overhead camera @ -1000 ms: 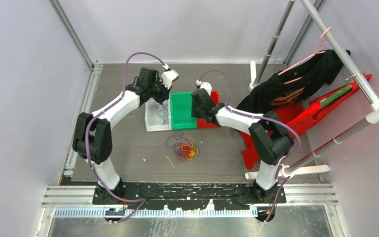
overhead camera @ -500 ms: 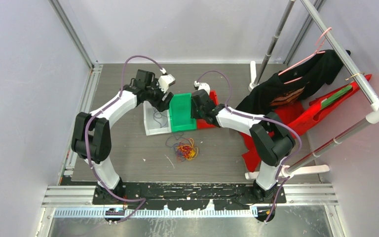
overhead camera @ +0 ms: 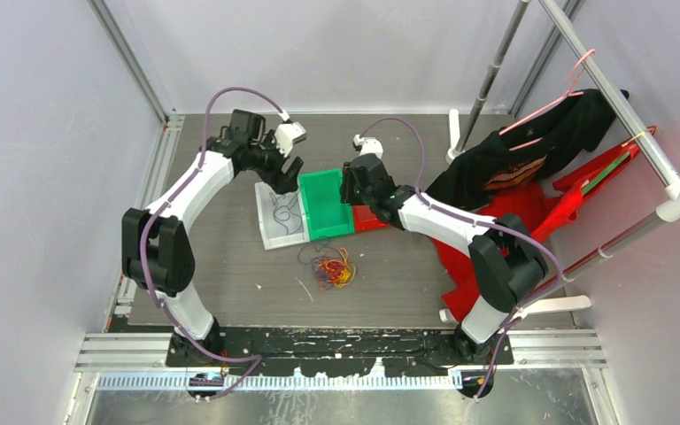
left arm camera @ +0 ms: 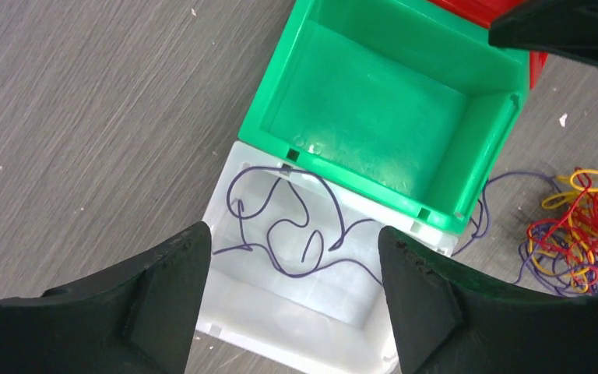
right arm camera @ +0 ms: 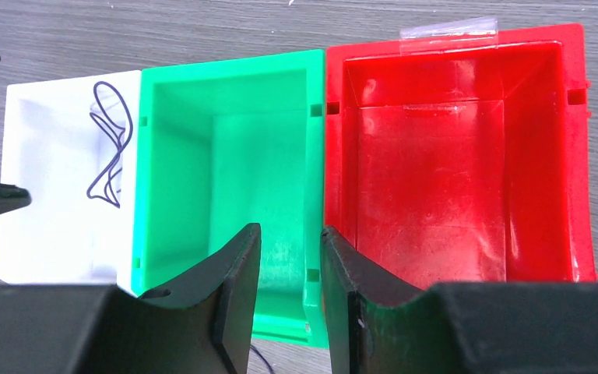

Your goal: Untangle the cables

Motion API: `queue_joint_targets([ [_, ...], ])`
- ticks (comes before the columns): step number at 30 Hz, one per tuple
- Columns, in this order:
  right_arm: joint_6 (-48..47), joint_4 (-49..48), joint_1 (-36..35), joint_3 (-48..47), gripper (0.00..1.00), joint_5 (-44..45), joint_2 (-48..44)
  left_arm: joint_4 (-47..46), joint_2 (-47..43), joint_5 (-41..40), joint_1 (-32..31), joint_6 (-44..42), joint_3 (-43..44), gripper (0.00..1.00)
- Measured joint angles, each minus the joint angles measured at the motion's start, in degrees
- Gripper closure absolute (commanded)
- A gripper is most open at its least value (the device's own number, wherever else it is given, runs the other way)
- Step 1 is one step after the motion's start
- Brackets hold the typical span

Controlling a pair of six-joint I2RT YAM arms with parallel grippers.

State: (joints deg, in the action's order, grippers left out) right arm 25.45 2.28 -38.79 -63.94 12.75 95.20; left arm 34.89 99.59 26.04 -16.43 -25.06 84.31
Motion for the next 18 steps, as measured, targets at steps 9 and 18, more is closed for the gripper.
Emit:
queue_joint_targets([
  [9,0.98,-0.55,0.00,0.61,0.61,-0.72,-0.04,3.48,-1.05,4.50,1.66,-1.03,-0.02,0.72],
  [18,1.57,-0.09,0.00,2.14,0.66,-1.33,0.04,5.46,-2.80,9.20,1.07,-2.64,-7.54,0.83],
])
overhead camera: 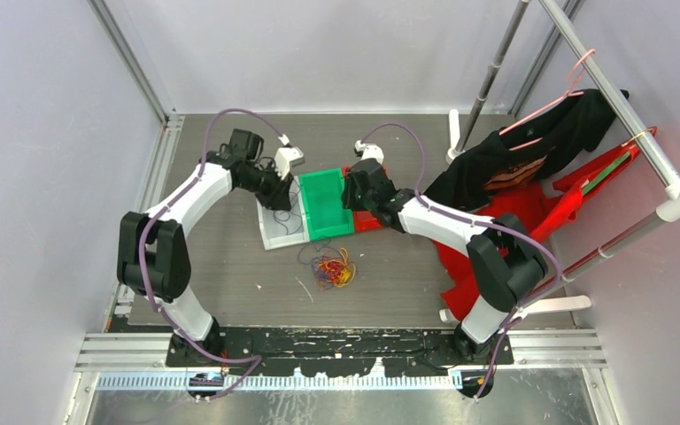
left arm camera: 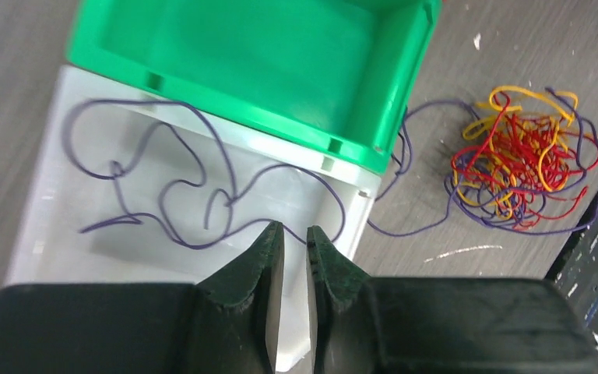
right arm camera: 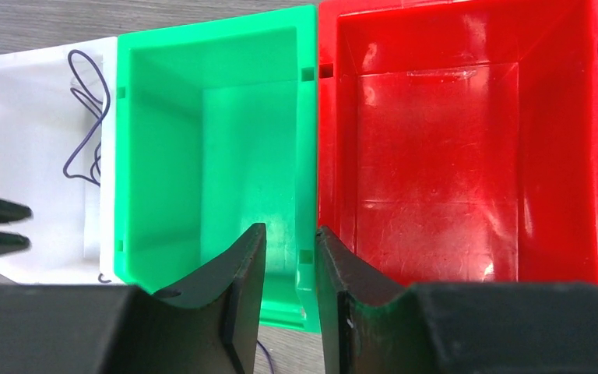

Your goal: Untangle the cables

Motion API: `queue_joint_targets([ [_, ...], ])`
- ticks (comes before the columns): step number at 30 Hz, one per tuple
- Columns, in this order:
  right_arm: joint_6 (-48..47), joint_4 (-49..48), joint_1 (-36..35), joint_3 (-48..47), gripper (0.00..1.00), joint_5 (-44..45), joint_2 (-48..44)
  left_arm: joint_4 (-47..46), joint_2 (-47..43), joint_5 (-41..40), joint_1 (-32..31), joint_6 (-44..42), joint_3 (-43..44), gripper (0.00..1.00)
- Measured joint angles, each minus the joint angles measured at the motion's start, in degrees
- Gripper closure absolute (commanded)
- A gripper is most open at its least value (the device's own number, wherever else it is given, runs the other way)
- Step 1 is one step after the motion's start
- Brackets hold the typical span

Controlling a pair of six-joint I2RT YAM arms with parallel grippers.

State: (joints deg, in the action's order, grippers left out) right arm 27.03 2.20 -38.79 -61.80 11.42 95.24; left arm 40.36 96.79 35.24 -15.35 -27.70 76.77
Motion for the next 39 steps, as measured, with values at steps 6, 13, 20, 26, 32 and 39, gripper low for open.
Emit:
queue_joint_targets([
  [6,1.36,-0.94,-0.13,0.00,0.69,-0.24,1.46,-2.67,-0.20,-3.39,-1.60,-0.83,-6.01,0.94],
  [13,3.17,-1.53,-1.62,0.04,0.74,1.01,1.90,-13.25,1.09,-12.46,-2.08,-0.74,-8.68,0.98],
  [20,7.48,-1.86,-3.34,2.14,0.76,5.64,1.90,-17.79,3.74,-16.35,-1.95,-0.83,-8.68,0.99],
  [26,10.43,-2.19,-5.53,3.34,0.75,10.91,1.90,-17.79,3.74,-14.10,-0.48,-0.76,-7.72,0.99],
  [32,13.27,-2.82,-5.90,3.76,0.69,12.07,1.88,-16.72,3.74,-12.28,1.20,-0.83,-2.49,0.89],
  [39,12.98,-3.56,-5.90,3.56,0.64,11.19,1.88,-7.58,-1.49,-6.56,3.72,-1.01,-1.77,0.69],
])
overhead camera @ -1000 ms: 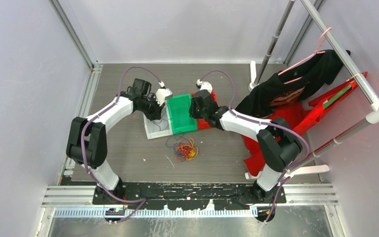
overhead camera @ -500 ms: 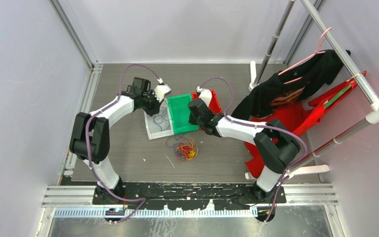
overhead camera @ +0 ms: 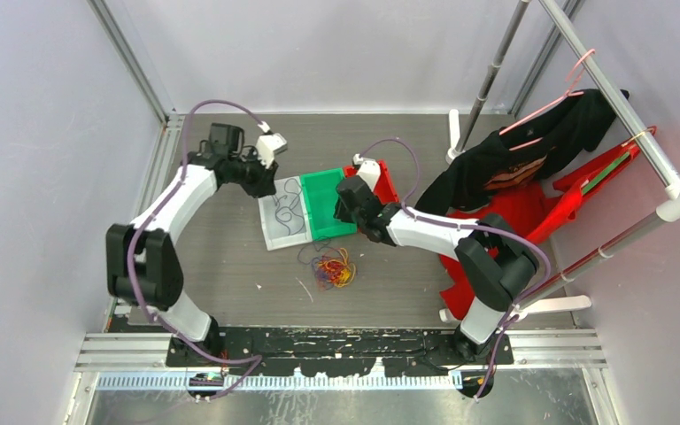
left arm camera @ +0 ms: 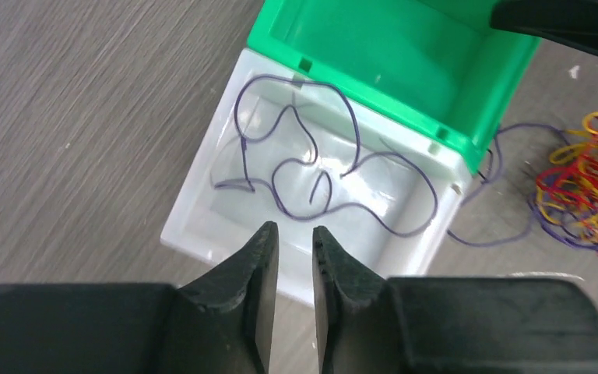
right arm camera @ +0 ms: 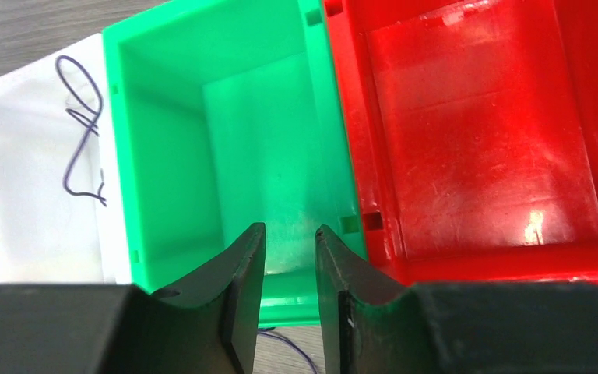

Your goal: Untangle the cables

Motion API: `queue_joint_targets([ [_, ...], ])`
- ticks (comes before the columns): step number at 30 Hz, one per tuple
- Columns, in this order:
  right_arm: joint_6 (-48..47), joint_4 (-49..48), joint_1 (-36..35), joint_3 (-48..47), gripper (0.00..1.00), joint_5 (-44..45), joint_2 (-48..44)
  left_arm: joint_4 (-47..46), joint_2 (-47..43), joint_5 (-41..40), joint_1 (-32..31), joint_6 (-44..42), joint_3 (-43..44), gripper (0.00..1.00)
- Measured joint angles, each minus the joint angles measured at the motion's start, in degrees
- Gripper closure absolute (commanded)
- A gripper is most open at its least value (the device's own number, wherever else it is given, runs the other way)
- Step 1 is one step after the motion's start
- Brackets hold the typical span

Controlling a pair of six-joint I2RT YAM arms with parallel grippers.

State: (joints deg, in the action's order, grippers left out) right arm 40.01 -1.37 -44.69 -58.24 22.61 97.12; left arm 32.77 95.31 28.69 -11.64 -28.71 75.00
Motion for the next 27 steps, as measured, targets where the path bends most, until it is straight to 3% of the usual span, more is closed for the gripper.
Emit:
queue_joint_targets([
  [3,-1.57,0.57,0.00,-1.49,0.64,-0.92,0.00,2.99,-5.57,2.32,2.73,1.40,-1.40,0.44],
  [8,-3.76,1.14,0.00,-6.03,0.65,-3.43,0.07,4.37,-12.79,4.66,4.94,7.39,-6.95,0.36],
  [10,-4.17,1.46,0.00,-8.00,0.65,-4.72,0.63,4.42,-14.71,5.09,4.83,9.62,-10.93,0.40],
  [17,-6.58,4.31,-0.13,-14.43,0.67,-8.31,5.18,2.36,-15.37,4.85,4.63,12.81,-20.46,0.68],
  [27,-7.41,7.04,-0.37,-18.64,0.69,-11.02,7.02,-8.74,-9.49,1.16,4.63,13.55,-20.94,0.75],
])
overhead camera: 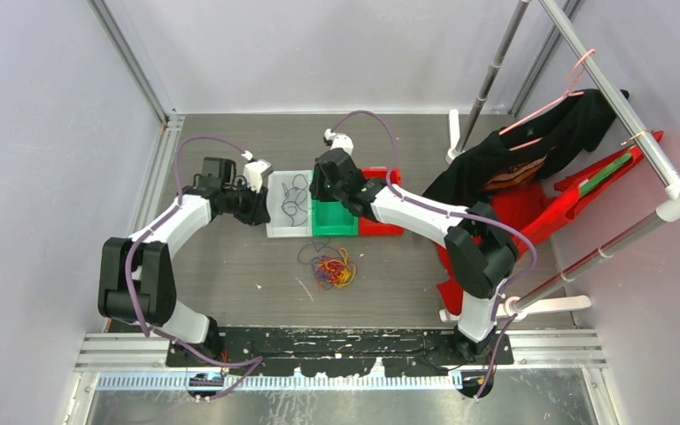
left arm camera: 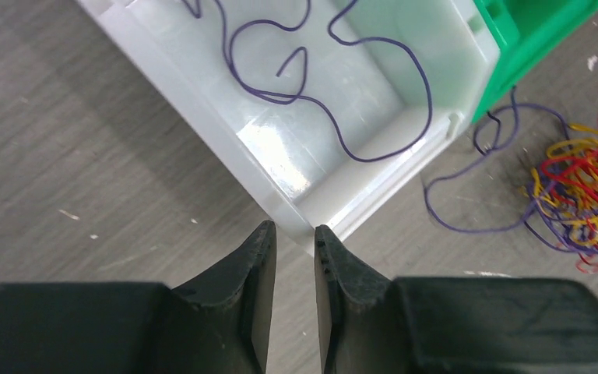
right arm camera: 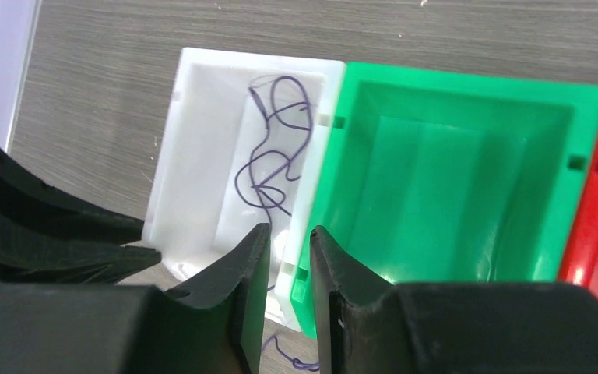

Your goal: Untangle the cables

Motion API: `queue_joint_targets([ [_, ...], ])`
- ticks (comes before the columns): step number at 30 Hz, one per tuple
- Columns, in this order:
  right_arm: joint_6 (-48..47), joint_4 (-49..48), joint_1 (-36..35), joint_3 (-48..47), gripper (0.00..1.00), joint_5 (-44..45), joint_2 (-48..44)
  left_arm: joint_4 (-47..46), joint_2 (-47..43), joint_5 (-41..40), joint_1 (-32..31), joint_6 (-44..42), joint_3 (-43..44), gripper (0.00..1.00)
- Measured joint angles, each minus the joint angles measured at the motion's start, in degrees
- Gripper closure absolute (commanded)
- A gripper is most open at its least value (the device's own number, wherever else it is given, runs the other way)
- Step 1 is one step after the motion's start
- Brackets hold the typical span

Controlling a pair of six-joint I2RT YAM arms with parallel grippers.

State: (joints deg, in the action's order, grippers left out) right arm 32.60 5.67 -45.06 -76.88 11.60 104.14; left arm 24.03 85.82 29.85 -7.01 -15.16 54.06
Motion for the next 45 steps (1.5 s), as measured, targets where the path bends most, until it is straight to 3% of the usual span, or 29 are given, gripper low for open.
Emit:
queue_joint_targets([
  [7,-0.98,0.17,-0.17,-3.61,0.69,-0.37,2.71,-3.89,0.66,-2.95,0.00,0.00,0.37,0.73],
  [16,-3.65,4.20,-0.31,-12.94,0.73,-0.76,10.97,-0.76,-3.43,-0.76,0.00,0.09,1.29,0.45],
  [24,-6.71,9.44,-2.19,-20.46,0.74,0.20,17.31,5.90,-8.31,2.32,0.26,-0.83,4.76,0.14],
  [26,-7.13,10.34,-2.56,-20.90,0.71,0.33,17.79,7.65,-8.31,2.82,0.63,-1.25,6.14,0.07],
  [30,-7.67,11.26,-3.10,-20.90,0.52,0.22,17.25,11.65,-8.22,4.04,1.99,-2.03,8.59,0.05],
  [35,-8.24,11.63,-3.15,-16.94,0.39,-0.61,10.56,16.59,-7.50,5.66,4.07,-3.93,11.69,0.05],
  [45,-2.86,7.28,-4.15,11.41,0.42,-1.25,-17.84,27.54,-7.41,10.82,5.05,-11.02,15.74,0.08],
])
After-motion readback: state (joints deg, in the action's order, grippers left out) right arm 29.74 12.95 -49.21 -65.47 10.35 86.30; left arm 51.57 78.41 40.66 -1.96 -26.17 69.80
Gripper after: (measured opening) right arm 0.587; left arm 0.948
